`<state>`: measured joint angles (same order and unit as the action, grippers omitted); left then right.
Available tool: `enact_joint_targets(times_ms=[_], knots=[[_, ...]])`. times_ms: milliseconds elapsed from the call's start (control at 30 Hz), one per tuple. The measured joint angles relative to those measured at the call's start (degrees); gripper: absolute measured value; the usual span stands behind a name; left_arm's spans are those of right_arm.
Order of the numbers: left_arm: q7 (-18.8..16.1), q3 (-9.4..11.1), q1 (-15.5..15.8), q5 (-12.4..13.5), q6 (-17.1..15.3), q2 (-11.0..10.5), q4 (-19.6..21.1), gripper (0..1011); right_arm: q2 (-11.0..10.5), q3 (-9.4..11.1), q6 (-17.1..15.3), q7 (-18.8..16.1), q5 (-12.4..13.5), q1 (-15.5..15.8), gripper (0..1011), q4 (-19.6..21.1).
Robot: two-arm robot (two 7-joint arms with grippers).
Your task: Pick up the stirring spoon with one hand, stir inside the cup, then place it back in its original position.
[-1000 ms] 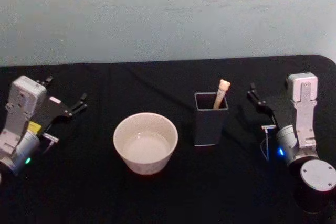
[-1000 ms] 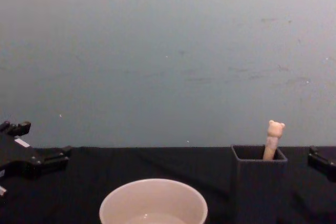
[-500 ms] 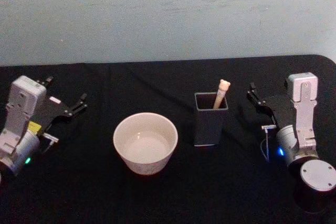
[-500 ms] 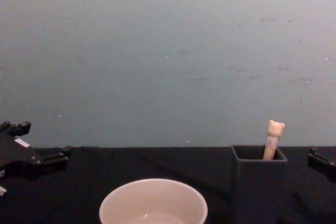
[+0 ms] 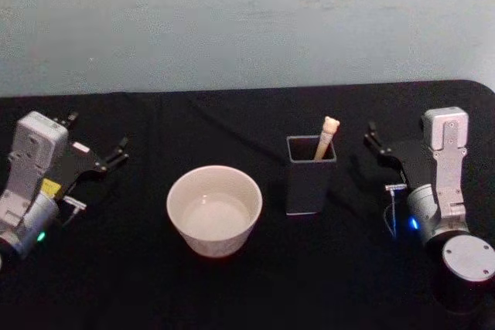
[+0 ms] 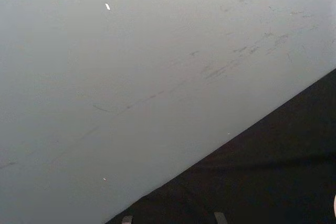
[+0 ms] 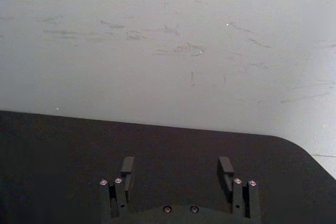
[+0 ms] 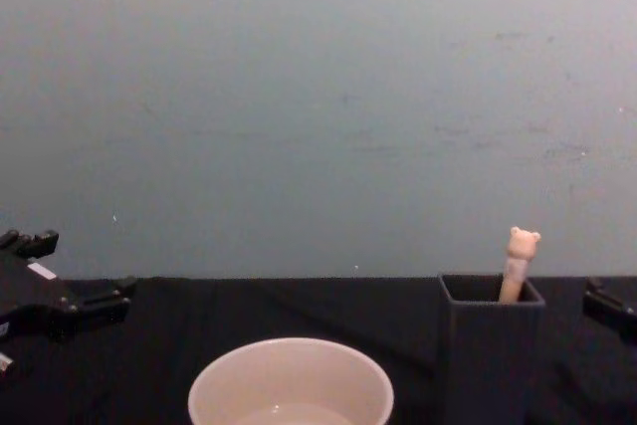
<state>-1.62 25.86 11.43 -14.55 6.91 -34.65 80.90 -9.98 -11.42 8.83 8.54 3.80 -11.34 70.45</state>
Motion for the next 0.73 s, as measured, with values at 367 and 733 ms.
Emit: enact_joint_targets(times_ms=[367, 733], knots=[[0.0, 0.0, 0.0, 0.0, 0.0, 0.0, 0.0, 1001, 0.0, 0.0, 0.0, 0.0, 0.0, 0.0, 1003, 0.0], [0.0, 0.0, 0.0, 0.0, 0.0, 0.0, 0.0, 1002, 0.0, 0.0, 0.0, 0.0, 0.0, 0.0, 1003, 0.0]])
